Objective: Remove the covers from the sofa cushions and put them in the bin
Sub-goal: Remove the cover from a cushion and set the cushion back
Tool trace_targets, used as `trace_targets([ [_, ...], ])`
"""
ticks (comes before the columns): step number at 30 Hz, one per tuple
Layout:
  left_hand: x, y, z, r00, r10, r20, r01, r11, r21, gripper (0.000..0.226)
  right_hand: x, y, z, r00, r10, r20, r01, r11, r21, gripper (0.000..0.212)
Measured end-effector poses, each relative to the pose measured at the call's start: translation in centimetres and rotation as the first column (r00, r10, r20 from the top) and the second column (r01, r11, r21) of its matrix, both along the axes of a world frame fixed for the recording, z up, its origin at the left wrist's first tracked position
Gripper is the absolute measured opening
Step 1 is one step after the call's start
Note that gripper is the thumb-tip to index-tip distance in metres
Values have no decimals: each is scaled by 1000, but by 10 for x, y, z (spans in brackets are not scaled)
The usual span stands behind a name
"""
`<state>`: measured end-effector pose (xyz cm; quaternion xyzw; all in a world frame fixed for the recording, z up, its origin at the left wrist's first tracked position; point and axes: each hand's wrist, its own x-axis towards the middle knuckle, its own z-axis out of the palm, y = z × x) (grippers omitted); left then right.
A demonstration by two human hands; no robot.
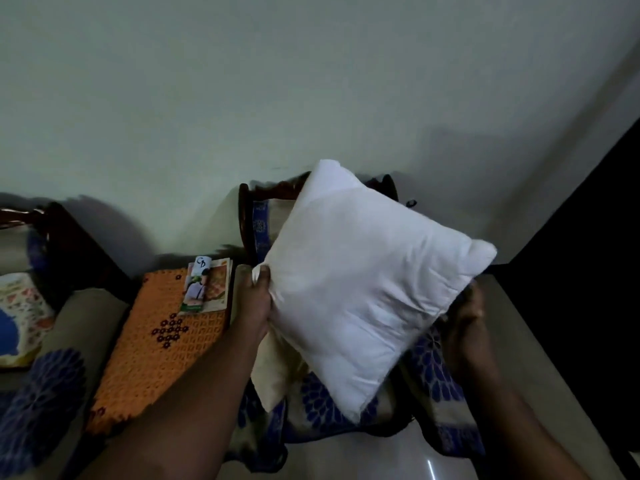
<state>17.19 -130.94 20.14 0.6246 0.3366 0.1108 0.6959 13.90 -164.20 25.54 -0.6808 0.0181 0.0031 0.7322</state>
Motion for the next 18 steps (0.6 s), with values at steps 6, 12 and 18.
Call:
trace_targets([
  [6,-19,-11,-5,995,36,89,-45,995,93,59,70,-53,44,942,195,-272,-236,963,-129,131],
  [12,-19,-6,12,989,48,138,-58,996,64,43,104,-18,76,810,451,-375,-586,643,-492,119],
  [18,-17,23,18,994,-69,81,72,997,-34,31,103,61,71,833,522,-184,-495,555,-668,103],
])
